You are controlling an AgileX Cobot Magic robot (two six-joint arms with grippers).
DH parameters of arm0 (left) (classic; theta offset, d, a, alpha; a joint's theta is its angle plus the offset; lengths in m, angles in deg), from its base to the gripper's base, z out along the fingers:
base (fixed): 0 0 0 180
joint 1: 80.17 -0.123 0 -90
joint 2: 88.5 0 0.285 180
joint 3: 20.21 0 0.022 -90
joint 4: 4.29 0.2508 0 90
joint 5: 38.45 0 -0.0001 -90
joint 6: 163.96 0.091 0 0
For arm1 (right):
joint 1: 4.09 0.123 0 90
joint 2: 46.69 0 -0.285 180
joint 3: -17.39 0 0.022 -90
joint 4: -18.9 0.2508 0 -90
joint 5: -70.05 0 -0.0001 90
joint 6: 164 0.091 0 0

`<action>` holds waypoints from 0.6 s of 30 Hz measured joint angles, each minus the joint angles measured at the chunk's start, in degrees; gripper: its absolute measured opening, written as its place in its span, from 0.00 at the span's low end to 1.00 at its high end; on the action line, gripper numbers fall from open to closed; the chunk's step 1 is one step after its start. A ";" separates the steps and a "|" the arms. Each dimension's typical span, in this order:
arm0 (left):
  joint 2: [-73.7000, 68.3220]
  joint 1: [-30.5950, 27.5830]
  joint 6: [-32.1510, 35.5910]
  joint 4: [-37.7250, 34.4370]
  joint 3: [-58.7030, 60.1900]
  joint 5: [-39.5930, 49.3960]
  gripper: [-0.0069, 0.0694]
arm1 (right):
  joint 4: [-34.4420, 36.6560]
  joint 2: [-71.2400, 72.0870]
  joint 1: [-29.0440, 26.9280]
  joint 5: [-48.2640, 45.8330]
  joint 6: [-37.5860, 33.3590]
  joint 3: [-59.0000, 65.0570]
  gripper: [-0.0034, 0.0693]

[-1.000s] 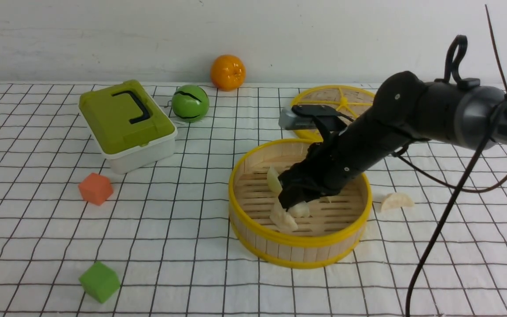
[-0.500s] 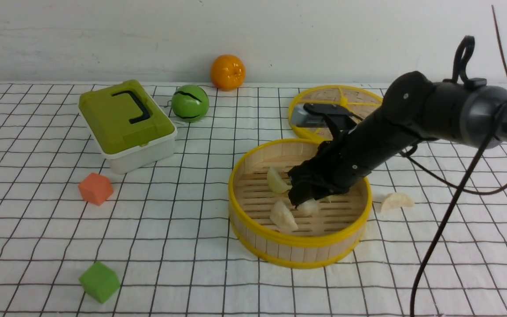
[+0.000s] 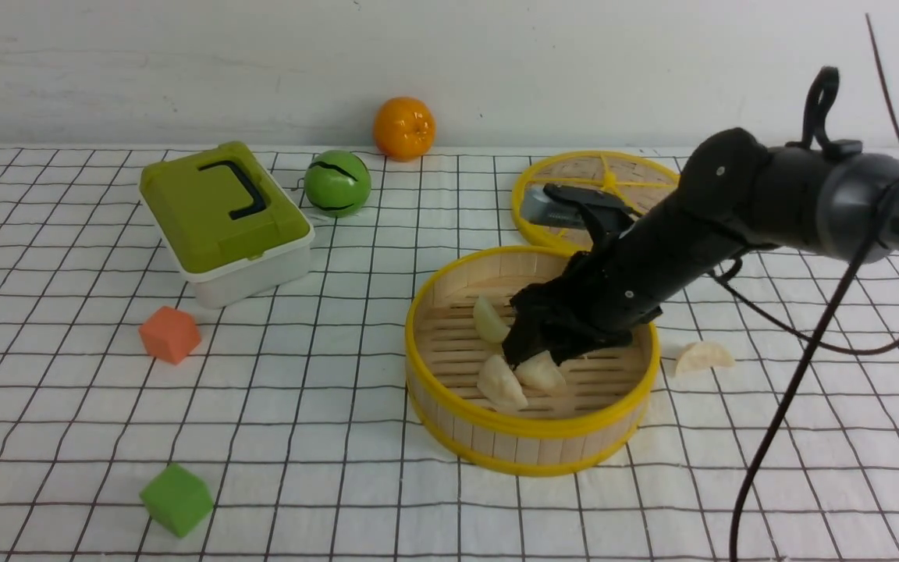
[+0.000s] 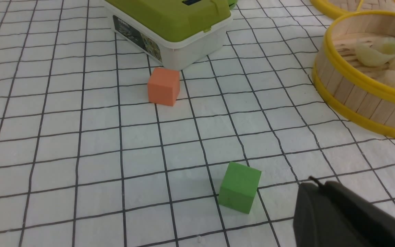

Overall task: Put the dumplings into the steamer on the table with the white tablecloth.
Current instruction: 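Place the dumpling in the bamboo steamer basket with the right gripper, then reach for and grasp a dumpling lying on the table beside the steamer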

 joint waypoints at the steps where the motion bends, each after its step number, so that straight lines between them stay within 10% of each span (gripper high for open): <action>1: 0.00 0.00 0.00 0.00 0.00 0.00 0.11 | -0.16 1.15 -0.48 -0.43 0.00 0.00 0.67; 6: 0.00 0.00 0.00 0.00 0.00 0.00 0.11 | -2.51 6.91 -4.48 -1.79 0.00 0.00 0.67; 18: 0.00 0.00 0.00 0.00 0.00 0.00 0.12 | -17.39 8.42 -14.54 -4.80 5.94 0.91 0.26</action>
